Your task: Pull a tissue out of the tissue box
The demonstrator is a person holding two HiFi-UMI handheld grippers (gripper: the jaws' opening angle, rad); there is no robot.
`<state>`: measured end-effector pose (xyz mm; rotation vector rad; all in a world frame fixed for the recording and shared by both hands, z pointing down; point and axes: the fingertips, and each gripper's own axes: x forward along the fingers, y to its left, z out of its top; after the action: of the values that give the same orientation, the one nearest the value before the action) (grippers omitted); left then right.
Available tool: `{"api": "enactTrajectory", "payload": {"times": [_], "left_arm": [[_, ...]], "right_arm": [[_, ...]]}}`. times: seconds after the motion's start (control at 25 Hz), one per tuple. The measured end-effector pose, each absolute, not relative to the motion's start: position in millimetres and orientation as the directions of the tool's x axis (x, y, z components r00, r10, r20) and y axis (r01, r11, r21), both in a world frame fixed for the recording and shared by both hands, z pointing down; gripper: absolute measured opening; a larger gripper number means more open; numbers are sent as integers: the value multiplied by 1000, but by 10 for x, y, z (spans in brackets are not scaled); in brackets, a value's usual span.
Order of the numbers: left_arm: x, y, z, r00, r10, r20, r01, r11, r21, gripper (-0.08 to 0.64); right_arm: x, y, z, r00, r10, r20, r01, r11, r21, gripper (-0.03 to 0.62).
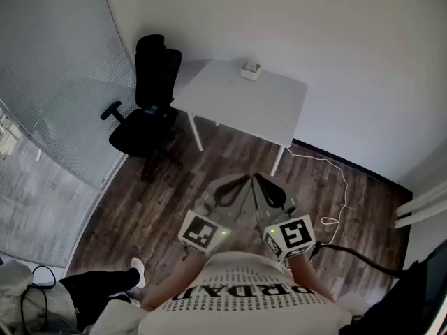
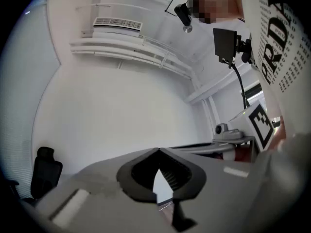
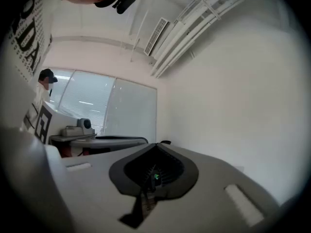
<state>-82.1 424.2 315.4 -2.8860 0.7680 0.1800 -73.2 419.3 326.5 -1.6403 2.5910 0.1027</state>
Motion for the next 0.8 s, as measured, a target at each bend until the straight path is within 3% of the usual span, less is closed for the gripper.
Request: {"api": "enactTrajectory", "payload": {"times": [0.8], "left_arm": [[-598, 4220, 3263, 846, -519, -124, -531, -840, -109, -9]], "right_arm": [[-503, 4195, 3361, -414, -905, -93, -909, 416, 0, 8]]}}
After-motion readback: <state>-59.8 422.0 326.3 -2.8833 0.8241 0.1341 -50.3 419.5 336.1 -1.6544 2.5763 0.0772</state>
